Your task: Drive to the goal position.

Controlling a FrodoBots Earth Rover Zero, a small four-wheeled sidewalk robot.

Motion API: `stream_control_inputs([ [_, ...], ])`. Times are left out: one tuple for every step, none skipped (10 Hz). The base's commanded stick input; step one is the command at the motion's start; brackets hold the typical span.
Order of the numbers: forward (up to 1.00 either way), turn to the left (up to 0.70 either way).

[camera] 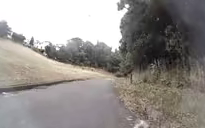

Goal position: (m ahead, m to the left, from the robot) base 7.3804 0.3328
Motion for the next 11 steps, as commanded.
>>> stream_control_inputs([
  [0.70,0.00],
  [0.70,0.00],
  [0.70,0.00],
  [0.70,0.00],
  [0.70,0.00],
  [0.70,0.00],
  [0.70,0.00],
  [0.70,0.00],
  [0.70,0.00],
  [0.70,0.00],
  [0.70,0.00],
])
